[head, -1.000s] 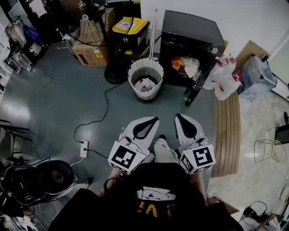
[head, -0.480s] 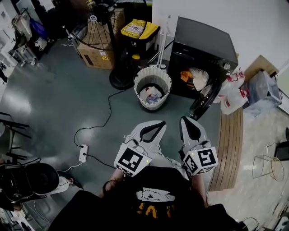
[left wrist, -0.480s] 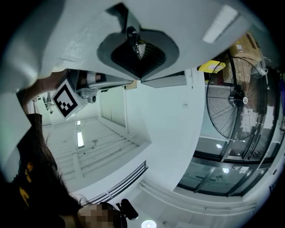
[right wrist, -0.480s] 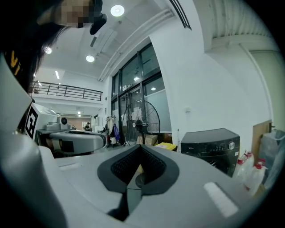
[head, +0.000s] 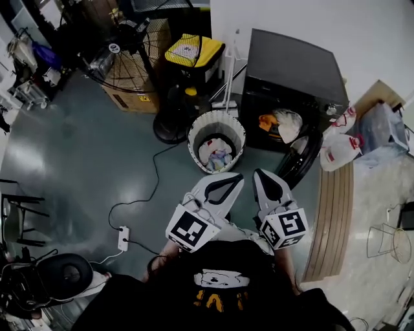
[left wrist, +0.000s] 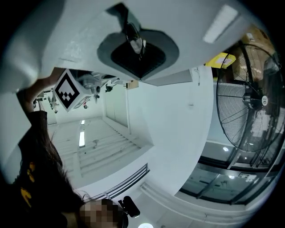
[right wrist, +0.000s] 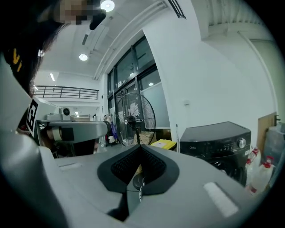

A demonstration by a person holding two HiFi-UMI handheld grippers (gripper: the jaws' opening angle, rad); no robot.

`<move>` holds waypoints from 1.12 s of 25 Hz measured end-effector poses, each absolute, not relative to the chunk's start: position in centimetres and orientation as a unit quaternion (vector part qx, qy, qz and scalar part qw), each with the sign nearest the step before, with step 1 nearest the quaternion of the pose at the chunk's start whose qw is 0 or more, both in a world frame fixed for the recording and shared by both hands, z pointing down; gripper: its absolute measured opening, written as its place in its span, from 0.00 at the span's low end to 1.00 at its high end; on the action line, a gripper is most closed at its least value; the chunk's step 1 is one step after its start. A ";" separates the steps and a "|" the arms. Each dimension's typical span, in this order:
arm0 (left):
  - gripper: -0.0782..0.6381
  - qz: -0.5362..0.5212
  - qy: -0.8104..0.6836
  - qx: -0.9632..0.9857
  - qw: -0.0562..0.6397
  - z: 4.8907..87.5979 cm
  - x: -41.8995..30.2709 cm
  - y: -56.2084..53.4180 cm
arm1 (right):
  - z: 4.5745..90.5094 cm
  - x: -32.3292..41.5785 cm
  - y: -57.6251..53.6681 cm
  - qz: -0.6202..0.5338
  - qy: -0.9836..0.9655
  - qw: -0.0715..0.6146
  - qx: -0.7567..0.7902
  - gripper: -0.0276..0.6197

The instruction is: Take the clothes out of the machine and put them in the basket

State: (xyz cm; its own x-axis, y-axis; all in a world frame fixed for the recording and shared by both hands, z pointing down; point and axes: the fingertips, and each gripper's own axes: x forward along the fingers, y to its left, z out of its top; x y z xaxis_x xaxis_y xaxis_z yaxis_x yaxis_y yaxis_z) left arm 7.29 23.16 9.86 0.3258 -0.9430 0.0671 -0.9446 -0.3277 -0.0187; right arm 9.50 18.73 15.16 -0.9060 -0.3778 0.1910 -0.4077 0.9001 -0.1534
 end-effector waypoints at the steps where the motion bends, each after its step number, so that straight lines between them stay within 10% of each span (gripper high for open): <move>1: 0.11 0.034 -0.579 0.814 0.012 10.0 7.0 22.4 | 15.3 9.0 18.0 0.094 -0.972 0.080 0.200 0.08; 28: 0.12 0.113 -0.387 0.915 -0.026 19.0 2.7 -1.1 | 26.5 7.8 -5.6 0.101 -0.893 0.086 0.431 0.08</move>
